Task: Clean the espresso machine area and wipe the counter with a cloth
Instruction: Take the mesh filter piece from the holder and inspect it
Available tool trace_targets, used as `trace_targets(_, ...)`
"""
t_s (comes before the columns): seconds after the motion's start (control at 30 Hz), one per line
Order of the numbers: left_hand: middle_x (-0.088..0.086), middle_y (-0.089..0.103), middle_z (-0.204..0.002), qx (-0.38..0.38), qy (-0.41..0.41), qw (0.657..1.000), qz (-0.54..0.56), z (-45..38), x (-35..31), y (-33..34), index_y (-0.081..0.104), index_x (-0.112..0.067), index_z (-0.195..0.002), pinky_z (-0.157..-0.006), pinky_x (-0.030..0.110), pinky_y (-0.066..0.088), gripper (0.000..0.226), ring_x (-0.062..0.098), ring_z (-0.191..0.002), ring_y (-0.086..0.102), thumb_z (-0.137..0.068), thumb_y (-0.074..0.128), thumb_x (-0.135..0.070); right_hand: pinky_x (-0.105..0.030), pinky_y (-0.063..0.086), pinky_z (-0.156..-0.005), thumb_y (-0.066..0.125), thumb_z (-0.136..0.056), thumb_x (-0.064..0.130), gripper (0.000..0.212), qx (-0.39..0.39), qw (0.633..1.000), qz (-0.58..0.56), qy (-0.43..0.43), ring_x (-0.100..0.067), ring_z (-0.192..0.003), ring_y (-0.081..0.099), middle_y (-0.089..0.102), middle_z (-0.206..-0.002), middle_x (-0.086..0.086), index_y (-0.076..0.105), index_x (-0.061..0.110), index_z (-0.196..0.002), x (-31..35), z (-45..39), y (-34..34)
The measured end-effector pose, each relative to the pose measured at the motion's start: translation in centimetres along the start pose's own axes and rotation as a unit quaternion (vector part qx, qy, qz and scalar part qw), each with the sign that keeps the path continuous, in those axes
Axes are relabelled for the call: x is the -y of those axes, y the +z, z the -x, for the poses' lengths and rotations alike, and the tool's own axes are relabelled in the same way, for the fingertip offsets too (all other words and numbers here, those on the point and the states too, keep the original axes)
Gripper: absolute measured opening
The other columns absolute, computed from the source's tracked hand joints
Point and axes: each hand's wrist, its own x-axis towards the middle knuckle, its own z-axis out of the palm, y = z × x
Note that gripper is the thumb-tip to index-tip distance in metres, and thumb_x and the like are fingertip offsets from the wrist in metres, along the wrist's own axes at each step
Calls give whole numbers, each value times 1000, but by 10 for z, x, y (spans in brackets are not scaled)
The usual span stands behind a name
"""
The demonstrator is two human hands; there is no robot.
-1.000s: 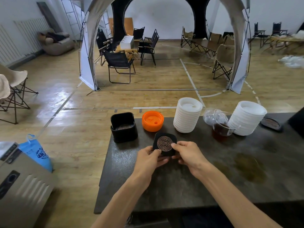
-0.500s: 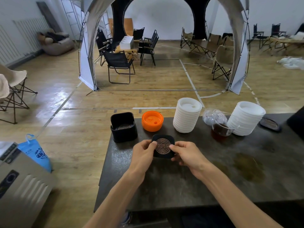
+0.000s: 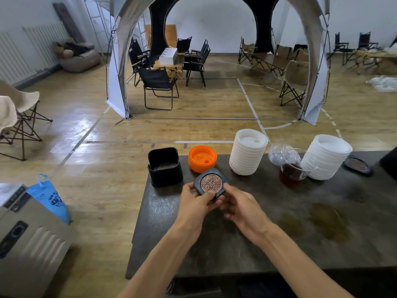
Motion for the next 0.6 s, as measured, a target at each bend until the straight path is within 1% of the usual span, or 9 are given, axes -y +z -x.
trace_targets(0.07, 20, 66, -108, -1, 9, 1000, -22, 0, 2, -1, 47, -7, -112, -66, 31, 61, 34, 29, -86, 73, -87, 63, 11, -27, 35, -57, 64, -94, 23, 15, -13, 1000, 16, -18, -11, -63, 57, 63, -72, -3, 67, 13, -83, -1, 0, 2)
trace_targets(0.13, 20, 66, -109, 10, 15, 998, -61, -1, 2, -3, 49, -8, -112, -69, 36, 62, 36, 34, -92, 72, -85, 66, 8, -28, 37, -59, 64, -95, 20, 13, -44, 997, 57, -40, -13, -63, 61, 65, -72, -5, 68, 11, -85, 2, 1, 4)
trace_targets(0.2, 16, 69, -106, 17, 30, 992, -120, -3, -2, -6, 53, -10, -110, -72, 41, 62, 29, 30, -90, 73, -87, 69, -2, -28, 45, -59, 63, -95, 19, 15, -70, 989, 110, -72, -18, -65, 66, 70, -76, -8, 71, 9, -87, 7, 1, 5)
trace_targets(0.23, 11, 70, -102, 6, 46, 986, -157, -6, -6, -8, 56, -14, -106, -74, 40, 62, 22, 25, -89, 73, -89, 69, -9, -25, 48, -57, 64, -95, 19, 15, -80, 982, 141, -92, -19, -66, 67, 73, -78, -9, 72, 8, -88, 11, 1, 5)
trace_targets(0.3, 2, 72, -94, -26, 83, 972, -218, -11, -19, -13, 63, -21, -97, -69, 29, 60, 4, 15, -85, 71, -93, 64, -21, -15, 43, -49, 65, -95, 18, 15, -92, 969, 192, -126, -15, -60, 64, 73, -77, -8, 73, 7, -88, 18, -1, 6)
trace_targets(0.37, 2, 72, -87, -41, 123, 953, -275, -16, -31, -19, 68, -20, -91, -61, 23, 54, 9, 9, -74, 67, -95, 61, -23, -15, 39, -46, 66, -94, 19, 15, -90, 963, 214, -138, -12, -57, 61, 73, -75, -9, 73, 8, -87, 26, -2, 10)
trace_targets(0.43, 4, 72, -82, -47, 148, 933, -324, -19, -44, -26, 71, -17, -88, -63, 28, 50, 10, 7, -65, 61, -93, 63, -20, -16, 41, -48, 69, -92, 21, 13, -79, 961, 227, -140, -11, -55, 61, 75, -75, -9, 74, 11, -87, 35, -6, 17)
trace_targets(0.53, 5, 72, -76, -64, 167, 929, -323, -22, -68, -39, 71, -19, -89, -69, 40, 57, 4, 16, -66, 66, -88, 69, -16, -17, 45, -45, 75, -87, 15, 8, -80, 969, 182, -145, -11, -47, 58, 72, -68, -7, 71, 9, -83, 53, -21, 43)
trace_targets(0.6, -1, 71, -68, -108, 206, 904, -359, -31, -90, -50, 69, -24, -84, -62, 32, 54, 8, 12, -63, 67, -82, 73, -19, -17, 43, -39, 77, -84, 12, 13, -81, 972, 172, -139, -9, -40, 56, 69, -64, -4, 66, 12, -77, 66, -40, 67)
